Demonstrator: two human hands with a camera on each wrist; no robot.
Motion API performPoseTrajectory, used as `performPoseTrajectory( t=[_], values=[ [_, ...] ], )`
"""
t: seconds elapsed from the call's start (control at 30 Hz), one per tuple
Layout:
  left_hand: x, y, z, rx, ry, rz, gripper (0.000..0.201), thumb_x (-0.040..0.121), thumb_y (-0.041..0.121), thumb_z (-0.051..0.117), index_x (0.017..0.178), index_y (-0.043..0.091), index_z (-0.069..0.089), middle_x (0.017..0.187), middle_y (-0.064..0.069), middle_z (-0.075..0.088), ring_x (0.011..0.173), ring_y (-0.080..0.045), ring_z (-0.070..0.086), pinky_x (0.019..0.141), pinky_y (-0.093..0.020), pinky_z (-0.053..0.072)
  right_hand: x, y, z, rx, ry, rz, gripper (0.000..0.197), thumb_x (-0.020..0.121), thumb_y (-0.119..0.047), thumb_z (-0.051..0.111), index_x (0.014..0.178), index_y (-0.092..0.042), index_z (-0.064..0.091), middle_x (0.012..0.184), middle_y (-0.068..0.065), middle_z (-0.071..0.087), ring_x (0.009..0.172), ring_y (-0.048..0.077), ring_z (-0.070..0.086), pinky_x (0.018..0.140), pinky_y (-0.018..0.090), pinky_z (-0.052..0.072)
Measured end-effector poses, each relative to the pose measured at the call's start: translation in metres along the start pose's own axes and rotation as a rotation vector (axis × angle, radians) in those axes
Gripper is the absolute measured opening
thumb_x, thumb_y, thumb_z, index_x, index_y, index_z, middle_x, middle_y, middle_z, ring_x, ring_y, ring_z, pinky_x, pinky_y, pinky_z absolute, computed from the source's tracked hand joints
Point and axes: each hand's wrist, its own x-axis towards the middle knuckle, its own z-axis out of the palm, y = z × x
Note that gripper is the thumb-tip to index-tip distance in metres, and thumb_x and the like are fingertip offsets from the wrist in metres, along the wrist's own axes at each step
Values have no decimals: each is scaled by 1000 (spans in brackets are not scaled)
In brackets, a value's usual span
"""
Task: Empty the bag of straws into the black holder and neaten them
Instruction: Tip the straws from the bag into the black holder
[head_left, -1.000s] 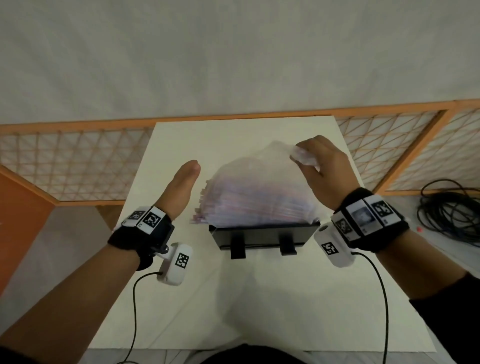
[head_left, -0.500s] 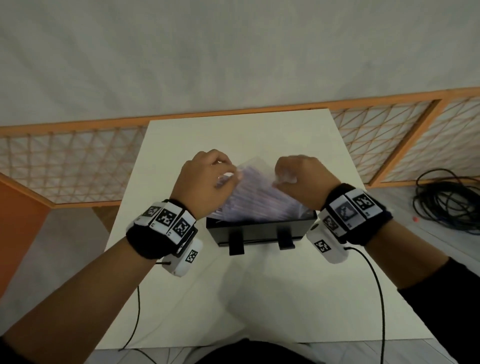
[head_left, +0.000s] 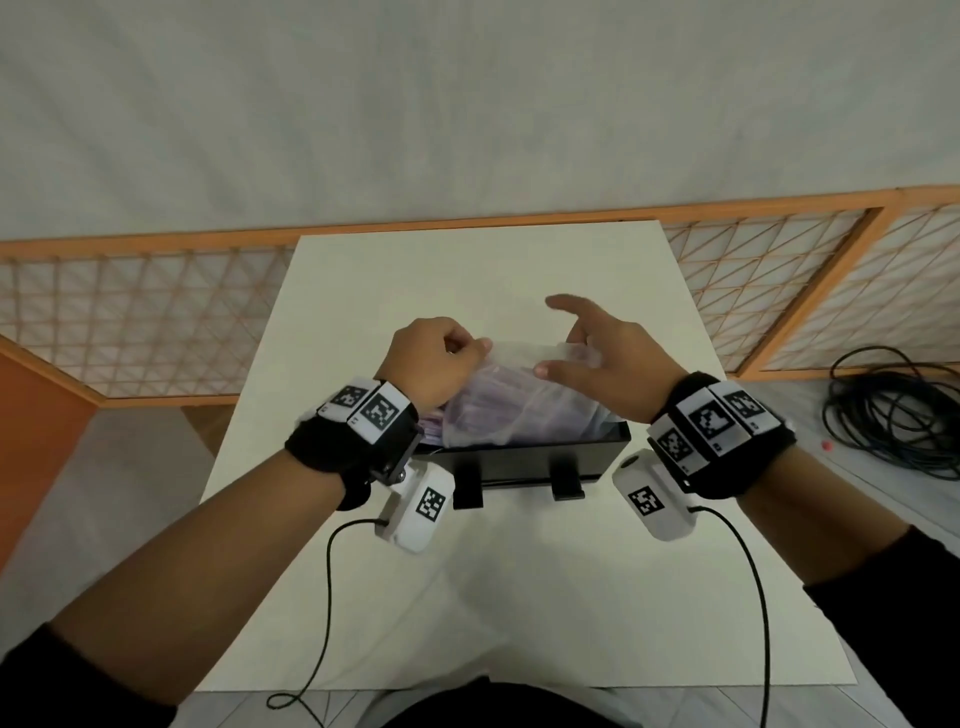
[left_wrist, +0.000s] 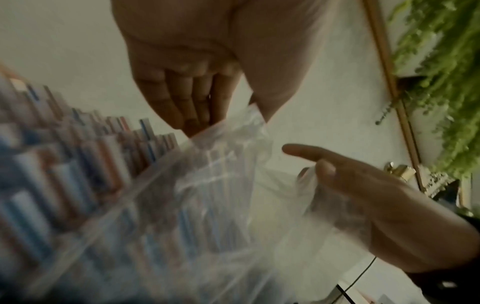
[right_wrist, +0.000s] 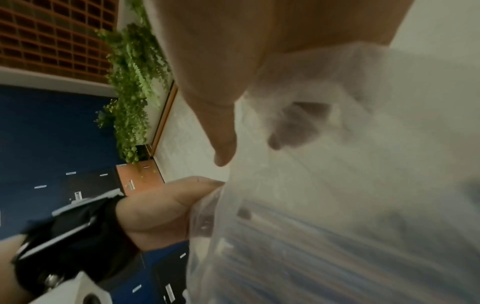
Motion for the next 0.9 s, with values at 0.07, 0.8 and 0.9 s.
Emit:
performPoseTrajectory(
  t=[0.07, 0.8, 0.9],
  values=[
    [2, -1, -3, 79, -49, -29, 27, 83, 36, 66, 84, 9, 69, 85, -5, 69, 81, -20, 62, 71, -27, 46, 5, -1, 6, -57, -51, 12, 36, 84, -33, 65, 117, -22, 60, 101, -2, 60, 93, 14, 55, 78, 17, 36],
    [-7, -2, 16, 996, -347, 378, 107, 70, 77, 51, 145, 8, 19, 151, -5, 33, 143, -22, 18, 113, -62, -5, -3, 17, -31, -294, -21, 89, 12, 83, -20, 63, 88, -10, 60, 82, 6, 59, 79, 28, 56, 56, 21, 37],
    [-6, 6, 17, 1199, -382, 488, 112, 63, 86, 45, 147, 15, 25, 154, -6, 28, 144, -26, 13, 110, -64, -12, -2, 3, -23, -119, 56, 10, 25, 84, -23, 65, 107, -16, 60, 86, 1, 57, 74, 20, 53, 58, 17, 40]
  ],
)
